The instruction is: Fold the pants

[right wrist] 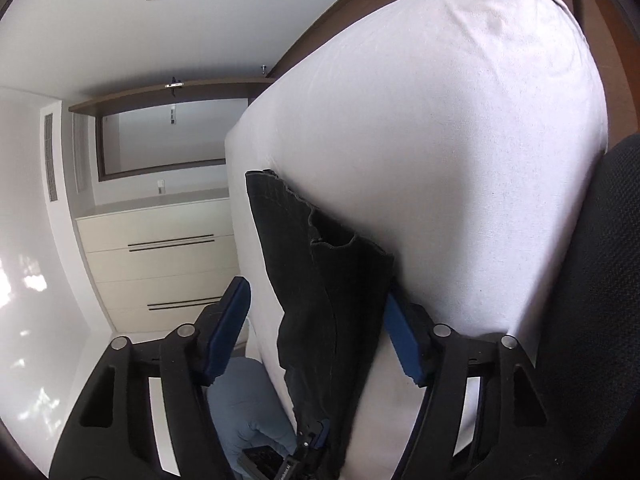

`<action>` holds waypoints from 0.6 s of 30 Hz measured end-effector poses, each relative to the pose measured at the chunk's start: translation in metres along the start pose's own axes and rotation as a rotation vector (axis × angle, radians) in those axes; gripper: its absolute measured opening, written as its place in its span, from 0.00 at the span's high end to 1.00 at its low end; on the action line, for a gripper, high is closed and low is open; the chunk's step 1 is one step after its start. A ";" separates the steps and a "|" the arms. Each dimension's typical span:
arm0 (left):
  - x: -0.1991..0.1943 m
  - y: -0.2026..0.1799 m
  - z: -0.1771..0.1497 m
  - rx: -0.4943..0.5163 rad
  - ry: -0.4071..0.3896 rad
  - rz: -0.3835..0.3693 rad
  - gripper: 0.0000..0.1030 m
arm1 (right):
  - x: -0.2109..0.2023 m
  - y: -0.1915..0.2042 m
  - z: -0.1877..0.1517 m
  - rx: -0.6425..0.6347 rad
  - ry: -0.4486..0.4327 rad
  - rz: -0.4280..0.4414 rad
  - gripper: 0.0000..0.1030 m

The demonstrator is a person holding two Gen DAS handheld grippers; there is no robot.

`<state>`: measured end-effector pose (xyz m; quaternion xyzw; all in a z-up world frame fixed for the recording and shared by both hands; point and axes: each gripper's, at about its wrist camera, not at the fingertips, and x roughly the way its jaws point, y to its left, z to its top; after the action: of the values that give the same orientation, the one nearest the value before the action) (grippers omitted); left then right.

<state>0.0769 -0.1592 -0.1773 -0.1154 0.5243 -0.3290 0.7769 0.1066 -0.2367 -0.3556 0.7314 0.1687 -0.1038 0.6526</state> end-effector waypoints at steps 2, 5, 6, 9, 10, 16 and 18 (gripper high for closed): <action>-0.001 0.001 0.000 -0.002 0.000 -0.001 0.52 | 0.011 -0.002 -0.009 0.013 -0.021 0.022 0.47; -0.001 0.002 0.000 -0.002 0.003 0.001 0.52 | 0.037 -0.006 -0.027 0.036 -0.043 0.053 0.52; -0.001 0.002 0.000 -0.003 0.005 0.001 0.52 | 0.044 -0.005 -0.033 0.033 -0.050 0.060 0.53; -0.001 0.003 0.001 -0.007 0.010 0.001 0.52 | 0.054 -0.008 -0.023 0.023 -0.059 0.054 0.65; -0.001 0.003 0.001 -0.010 0.011 0.000 0.52 | 0.055 -0.009 -0.017 0.016 -0.056 0.047 0.71; -0.001 0.004 0.000 -0.016 0.014 -0.001 0.52 | 0.070 -0.002 -0.008 -0.024 -0.055 -0.019 0.93; -0.001 0.003 0.000 -0.012 0.013 0.003 0.52 | 0.057 0.002 0.007 -0.051 -0.057 -0.037 0.94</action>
<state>0.0778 -0.1565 -0.1786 -0.1172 0.5315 -0.3255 0.7732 0.1602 -0.2376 -0.3760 0.7078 0.1660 -0.1325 0.6737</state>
